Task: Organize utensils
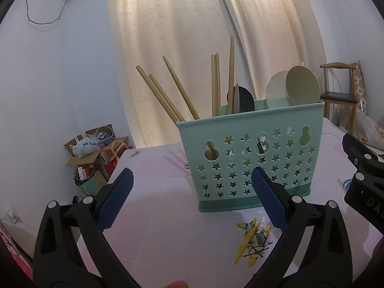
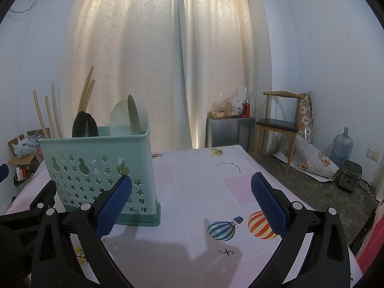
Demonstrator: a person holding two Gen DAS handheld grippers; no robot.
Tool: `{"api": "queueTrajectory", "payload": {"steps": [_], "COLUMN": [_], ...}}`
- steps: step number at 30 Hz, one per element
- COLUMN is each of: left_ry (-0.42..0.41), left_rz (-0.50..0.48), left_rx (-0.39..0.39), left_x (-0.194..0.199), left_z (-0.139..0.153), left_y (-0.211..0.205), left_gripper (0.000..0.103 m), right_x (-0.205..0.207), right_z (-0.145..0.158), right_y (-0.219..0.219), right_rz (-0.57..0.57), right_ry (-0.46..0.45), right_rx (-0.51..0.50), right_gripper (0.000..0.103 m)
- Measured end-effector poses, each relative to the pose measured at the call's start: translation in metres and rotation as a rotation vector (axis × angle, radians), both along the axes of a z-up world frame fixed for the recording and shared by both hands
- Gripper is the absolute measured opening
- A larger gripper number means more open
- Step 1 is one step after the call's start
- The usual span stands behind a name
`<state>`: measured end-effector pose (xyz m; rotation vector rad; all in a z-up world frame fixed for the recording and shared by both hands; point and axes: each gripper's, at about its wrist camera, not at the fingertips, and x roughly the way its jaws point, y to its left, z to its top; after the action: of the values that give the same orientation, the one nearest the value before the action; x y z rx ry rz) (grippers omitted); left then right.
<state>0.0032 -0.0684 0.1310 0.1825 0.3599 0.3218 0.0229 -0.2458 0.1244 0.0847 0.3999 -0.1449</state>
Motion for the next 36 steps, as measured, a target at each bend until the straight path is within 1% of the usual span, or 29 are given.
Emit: {"api": "queueTrajectory", "payload": {"steps": [8, 36], "left_ry": [-0.001, -0.002], "left_rz": [0.01, -0.001], "left_rx": [-0.01, 0.001], "left_x": [0.0003, 0.0023], "left_z": [0.0007, -0.0003], "left_y": [0.0031, 0.0029], "left_gripper": [0.095, 0.095], "right_x": [0.0004, 0.0001], "right_z": [0.0, 0.0002], "right_y": [0.0001, -0.0002], "right_rz": [0.0, -0.001], "right_ry": [0.0, 0.0], "right_rx": [0.0, 0.001], "right_gripper": [0.097, 0.097]}}
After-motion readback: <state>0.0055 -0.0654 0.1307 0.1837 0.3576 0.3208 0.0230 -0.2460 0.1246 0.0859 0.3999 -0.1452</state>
